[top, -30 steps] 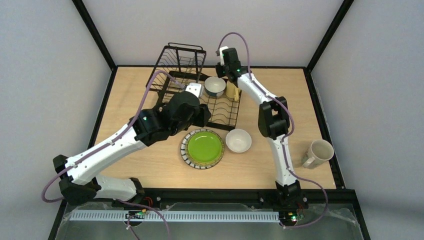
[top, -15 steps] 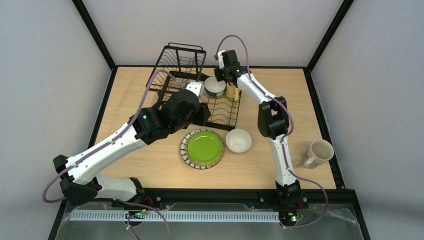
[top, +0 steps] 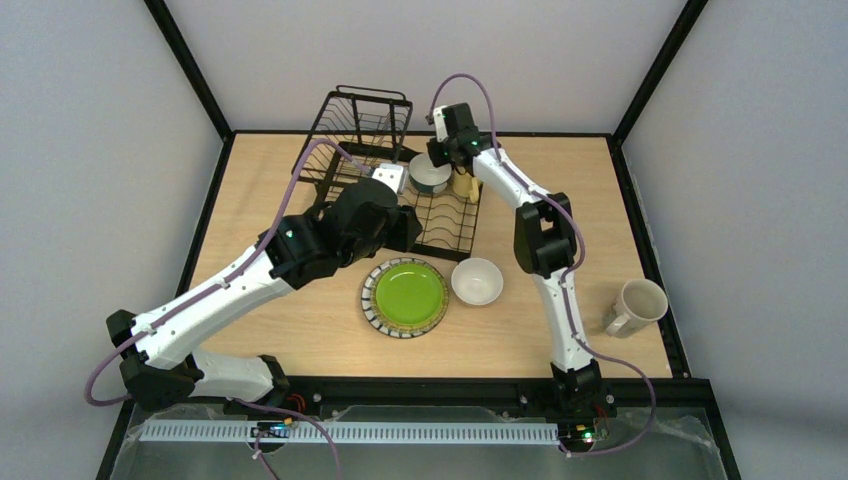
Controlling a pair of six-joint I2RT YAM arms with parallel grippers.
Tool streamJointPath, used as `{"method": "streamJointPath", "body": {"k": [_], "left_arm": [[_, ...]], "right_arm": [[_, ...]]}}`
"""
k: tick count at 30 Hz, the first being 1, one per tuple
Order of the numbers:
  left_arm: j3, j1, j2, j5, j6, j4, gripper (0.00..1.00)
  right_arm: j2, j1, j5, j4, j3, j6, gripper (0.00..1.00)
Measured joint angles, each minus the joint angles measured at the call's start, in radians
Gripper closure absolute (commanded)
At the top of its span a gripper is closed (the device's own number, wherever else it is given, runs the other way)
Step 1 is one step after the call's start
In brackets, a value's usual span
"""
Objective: Load the mixed dishes into the dish rack
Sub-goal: Grab the bowl from the dish rack.
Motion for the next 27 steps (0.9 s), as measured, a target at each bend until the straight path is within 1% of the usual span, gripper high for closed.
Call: {"method": "streamJointPath", "body": {"k": [7,11,12,15,17,19,20,22,25,27], "left_arm": [[0.0,0.0,0.0,0.0,0.0,0.0,0.01],[0.0,0.004,0.0,0.0,0.0,0.0,0.01],[0.0,0.004,0.0,0.0,0.0,0.0,0.01],[0.0,0.011,0.0,0.002,0.0,0.0,0.01],[0.0,0.015,0.0,0.004,0.0,0.0,0.01],[0.0,0.017,0.0,0.005,0.0,0.0,0.01],[0.0,0.019,0.0,0.006,0.0,0.0,0.01],[0.0,0.021,0.0,0.008,0.0,0.0,0.01],[0.0,0.022,0.0,0.008,0.0,0.0,0.01],[0.0,0.025,0.0,0.009,0.0,0.0,0.01]], "right_arm": [[0.021,0.0,-0.003,0.003,0.013,-0.01,0.47],[0.027,0.0,-0.003,0.007,0.016,-0.015,0.51],[0.029,0.0,-0.002,0.009,0.017,-0.017,0.54],[0.035,0.0,-0.002,0.01,0.023,-0.021,0.67],[0.041,0.0,-0.003,0.012,0.028,-0.024,0.75],[0.044,-0.001,-0.002,0.013,0.031,-0.025,0.8],[0.044,-0.002,-0.004,0.012,0.031,-0.025,0.85],[0.046,-0.002,-0.006,0.011,0.032,-0.024,0.92],[0.046,-0.002,-0.019,0.002,0.033,-0.024,1.0],[0.046,-0.002,-0.031,-0.002,0.038,-0.024,1.0]]}}
